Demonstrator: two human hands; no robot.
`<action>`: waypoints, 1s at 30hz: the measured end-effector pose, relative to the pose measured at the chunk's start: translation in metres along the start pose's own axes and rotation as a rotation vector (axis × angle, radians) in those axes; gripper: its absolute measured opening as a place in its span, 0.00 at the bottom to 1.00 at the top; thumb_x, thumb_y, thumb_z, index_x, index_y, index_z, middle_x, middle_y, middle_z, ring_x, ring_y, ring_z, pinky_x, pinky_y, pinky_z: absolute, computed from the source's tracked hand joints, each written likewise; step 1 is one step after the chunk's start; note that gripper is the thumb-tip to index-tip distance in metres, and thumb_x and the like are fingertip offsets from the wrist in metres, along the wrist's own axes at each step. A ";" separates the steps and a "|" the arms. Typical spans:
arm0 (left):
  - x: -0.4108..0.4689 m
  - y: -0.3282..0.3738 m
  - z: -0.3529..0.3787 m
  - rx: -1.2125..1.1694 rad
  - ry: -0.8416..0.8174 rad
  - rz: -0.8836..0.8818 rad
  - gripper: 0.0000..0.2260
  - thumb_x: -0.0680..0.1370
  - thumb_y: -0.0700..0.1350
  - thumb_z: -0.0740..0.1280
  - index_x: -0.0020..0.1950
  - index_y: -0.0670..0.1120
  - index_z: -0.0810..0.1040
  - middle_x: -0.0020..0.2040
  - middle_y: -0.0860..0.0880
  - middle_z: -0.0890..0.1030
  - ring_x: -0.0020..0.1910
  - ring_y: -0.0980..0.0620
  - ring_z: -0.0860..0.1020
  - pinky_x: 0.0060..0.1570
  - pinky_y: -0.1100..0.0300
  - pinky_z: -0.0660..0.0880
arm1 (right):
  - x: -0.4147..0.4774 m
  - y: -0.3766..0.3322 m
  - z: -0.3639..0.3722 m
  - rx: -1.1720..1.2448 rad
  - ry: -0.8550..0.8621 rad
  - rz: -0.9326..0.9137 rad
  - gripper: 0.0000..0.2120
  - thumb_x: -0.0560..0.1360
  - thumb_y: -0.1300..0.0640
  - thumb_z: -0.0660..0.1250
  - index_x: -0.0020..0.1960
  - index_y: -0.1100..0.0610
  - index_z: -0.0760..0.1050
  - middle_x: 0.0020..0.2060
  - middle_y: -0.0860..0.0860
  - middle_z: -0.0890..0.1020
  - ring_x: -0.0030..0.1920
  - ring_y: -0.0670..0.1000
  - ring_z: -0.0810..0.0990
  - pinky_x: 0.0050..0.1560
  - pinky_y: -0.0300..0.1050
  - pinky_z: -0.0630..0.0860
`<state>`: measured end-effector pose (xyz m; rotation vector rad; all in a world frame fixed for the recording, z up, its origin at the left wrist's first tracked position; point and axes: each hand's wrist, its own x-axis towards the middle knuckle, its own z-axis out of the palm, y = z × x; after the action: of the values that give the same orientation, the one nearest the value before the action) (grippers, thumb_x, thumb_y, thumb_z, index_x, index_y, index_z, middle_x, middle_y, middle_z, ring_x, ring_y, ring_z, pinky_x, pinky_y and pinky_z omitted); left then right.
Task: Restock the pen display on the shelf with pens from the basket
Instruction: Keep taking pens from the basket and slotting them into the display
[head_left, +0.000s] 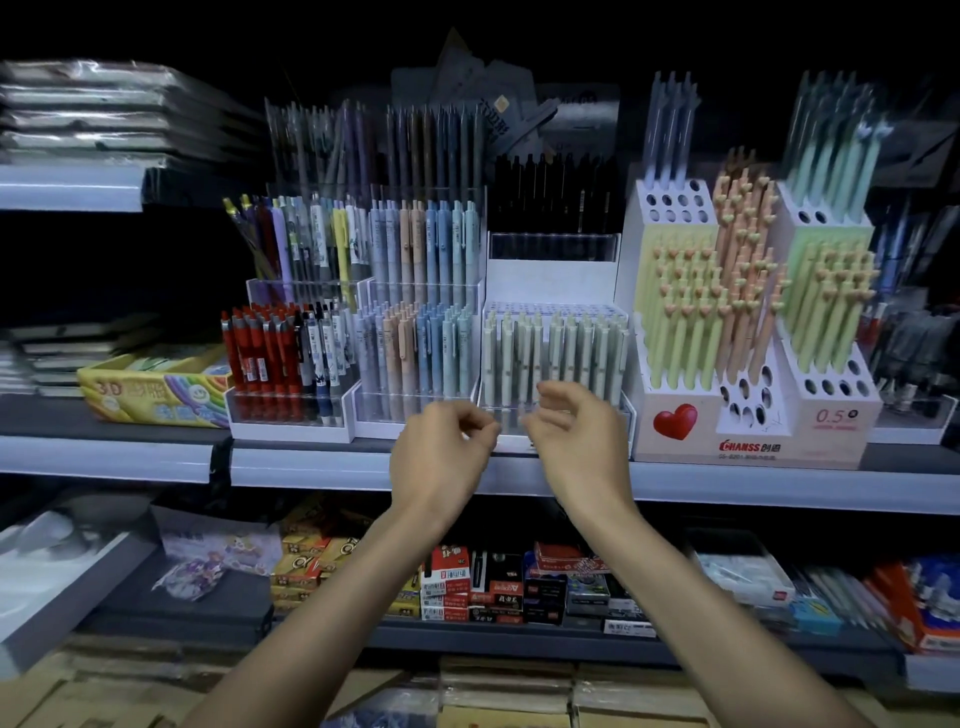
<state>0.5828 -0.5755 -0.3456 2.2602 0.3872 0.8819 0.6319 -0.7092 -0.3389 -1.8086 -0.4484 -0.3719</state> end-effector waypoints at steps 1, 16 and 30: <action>-0.006 -0.005 -0.006 0.018 -0.020 0.040 0.06 0.79 0.52 0.70 0.45 0.55 0.85 0.42 0.60 0.84 0.44 0.58 0.81 0.45 0.54 0.80 | -0.009 0.003 -0.005 -0.054 -0.025 -0.021 0.19 0.77 0.59 0.73 0.68 0.53 0.78 0.62 0.48 0.81 0.60 0.47 0.81 0.64 0.46 0.78; -0.118 -0.067 -0.075 0.538 -0.375 0.235 0.43 0.72 0.78 0.50 0.84 0.64 0.48 0.86 0.53 0.50 0.84 0.47 0.48 0.79 0.36 0.56 | -0.125 0.035 -0.040 -0.816 -0.432 -0.108 0.56 0.66 0.16 0.53 0.81 0.40 0.31 0.79 0.48 0.26 0.78 0.56 0.23 0.80 0.61 0.33; -0.255 -0.179 -0.034 0.493 -0.580 0.081 0.43 0.72 0.81 0.43 0.84 0.64 0.48 0.85 0.54 0.52 0.84 0.48 0.49 0.80 0.37 0.54 | -0.277 0.167 -0.013 -0.806 -0.751 0.125 0.59 0.64 0.14 0.52 0.78 0.40 0.24 0.76 0.48 0.21 0.76 0.56 0.20 0.79 0.63 0.33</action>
<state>0.3685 -0.5519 -0.5732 2.8622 0.2608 0.1331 0.4693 -0.7946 -0.6053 -2.7429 -0.7623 0.2937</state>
